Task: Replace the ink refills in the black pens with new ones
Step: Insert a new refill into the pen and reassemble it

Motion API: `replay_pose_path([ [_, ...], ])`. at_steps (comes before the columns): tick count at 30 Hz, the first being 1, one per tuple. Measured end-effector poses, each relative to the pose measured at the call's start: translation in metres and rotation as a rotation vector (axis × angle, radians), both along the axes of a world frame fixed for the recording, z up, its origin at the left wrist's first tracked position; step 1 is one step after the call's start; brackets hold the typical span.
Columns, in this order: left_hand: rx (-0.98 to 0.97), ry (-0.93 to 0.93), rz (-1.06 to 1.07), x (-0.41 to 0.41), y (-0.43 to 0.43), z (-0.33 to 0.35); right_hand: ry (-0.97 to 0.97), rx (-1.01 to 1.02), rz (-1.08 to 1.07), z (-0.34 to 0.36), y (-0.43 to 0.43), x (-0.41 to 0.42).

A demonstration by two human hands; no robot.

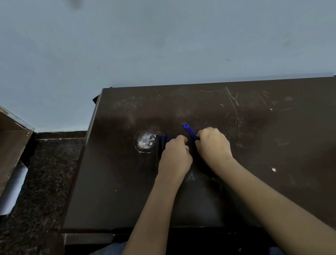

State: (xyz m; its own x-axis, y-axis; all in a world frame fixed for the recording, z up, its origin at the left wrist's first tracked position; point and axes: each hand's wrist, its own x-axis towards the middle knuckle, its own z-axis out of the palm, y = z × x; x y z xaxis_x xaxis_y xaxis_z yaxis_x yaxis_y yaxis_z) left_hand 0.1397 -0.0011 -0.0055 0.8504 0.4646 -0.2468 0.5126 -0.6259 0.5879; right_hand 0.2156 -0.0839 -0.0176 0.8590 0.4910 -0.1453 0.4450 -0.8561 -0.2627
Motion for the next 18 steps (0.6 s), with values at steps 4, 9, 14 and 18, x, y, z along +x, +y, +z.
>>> replay_pose_path([
  [4,-0.026,0.08,-0.129,0.005,-0.015,-0.004,0.017,-0.016,-0.052,-0.003,-0.022,-0.016],
  [9,-0.01,0.102,-0.226,0.011,-0.031,-0.005,0.034,0.01,-0.106,-0.008,-0.036,-0.019],
  [14,-0.018,0.09,-0.234,0.015,-0.033,-0.006,0.028,0.033,-0.119,-0.013,-0.042,-0.021],
  [18,-0.026,0.085,-0.234,0.016,-0.033,-0.009,0.045,0.058,-0.106,-0.015,-0.045,-0.019],
])
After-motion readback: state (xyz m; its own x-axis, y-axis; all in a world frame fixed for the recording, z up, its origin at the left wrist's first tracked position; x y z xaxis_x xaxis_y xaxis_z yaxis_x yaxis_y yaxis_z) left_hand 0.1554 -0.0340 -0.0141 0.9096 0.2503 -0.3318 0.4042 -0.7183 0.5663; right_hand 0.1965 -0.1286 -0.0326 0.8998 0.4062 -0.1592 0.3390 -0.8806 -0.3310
